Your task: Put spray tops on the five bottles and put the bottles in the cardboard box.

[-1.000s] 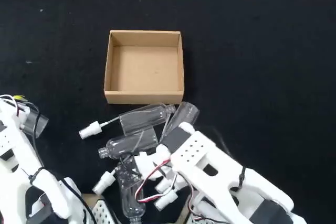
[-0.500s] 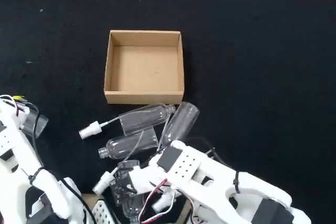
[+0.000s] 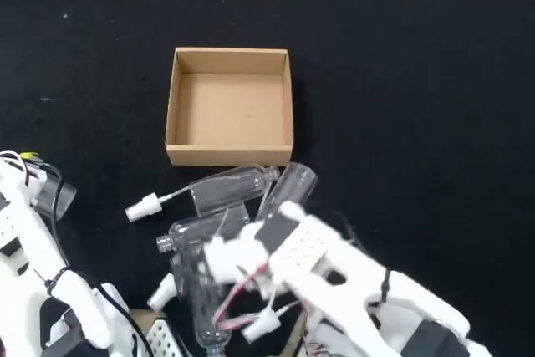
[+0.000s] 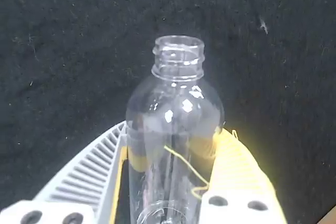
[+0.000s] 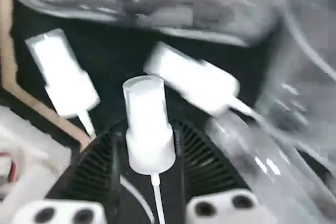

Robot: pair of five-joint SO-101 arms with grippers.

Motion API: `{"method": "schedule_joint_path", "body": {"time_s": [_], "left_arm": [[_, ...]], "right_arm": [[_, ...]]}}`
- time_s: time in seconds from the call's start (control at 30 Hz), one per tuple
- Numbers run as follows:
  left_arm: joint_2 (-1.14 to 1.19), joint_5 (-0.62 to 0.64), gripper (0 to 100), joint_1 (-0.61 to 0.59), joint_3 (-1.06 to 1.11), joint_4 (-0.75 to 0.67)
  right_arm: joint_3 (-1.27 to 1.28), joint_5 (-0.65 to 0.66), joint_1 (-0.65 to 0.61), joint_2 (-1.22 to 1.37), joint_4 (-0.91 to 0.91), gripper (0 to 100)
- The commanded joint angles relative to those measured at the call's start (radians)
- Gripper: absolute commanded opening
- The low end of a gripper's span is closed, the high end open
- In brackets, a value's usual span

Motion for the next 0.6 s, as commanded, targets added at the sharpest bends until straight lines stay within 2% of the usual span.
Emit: {"method": "schedule_joint_path", "body": {"time_s": [0.0, 0.1, 0.17, 0.33, 0.43, 0.57], "left_arm": [[-0.025, 0.0, 3, 0.028, -0.056, -0.014], [-0.025, -0.066, 3, 0.102, -0.058, -0.017], [-0.026, -0.123, 3, 0.173, -0.059, -0.018], [-0.037, -0.181, 3, 0.311, -0.061, -0.02], [-0.037, -0.181, 3, 0.34, -0.067, -0.034], [-0.029, -0.189, 3, 0.348, -0.038, -0.143]], "right_arm": [[-0.265, -0.008, 0.13, -0.022, 0.166, 1.1], [-0.467, -0.029, 0.21, -0.022, 0.269, 1.1], [-0.601, -0.103, 0.249, -0.022, 0.287, 1.1], [-0.901, -0.408, 0.299, -0.016, 0.224, 1.1], [-0.989, -0.601, 0.307, -0.015, 0.133, 1.1], [-1.013, -0.792, 0.304, -0.015, 0.0, 1.1]]}}
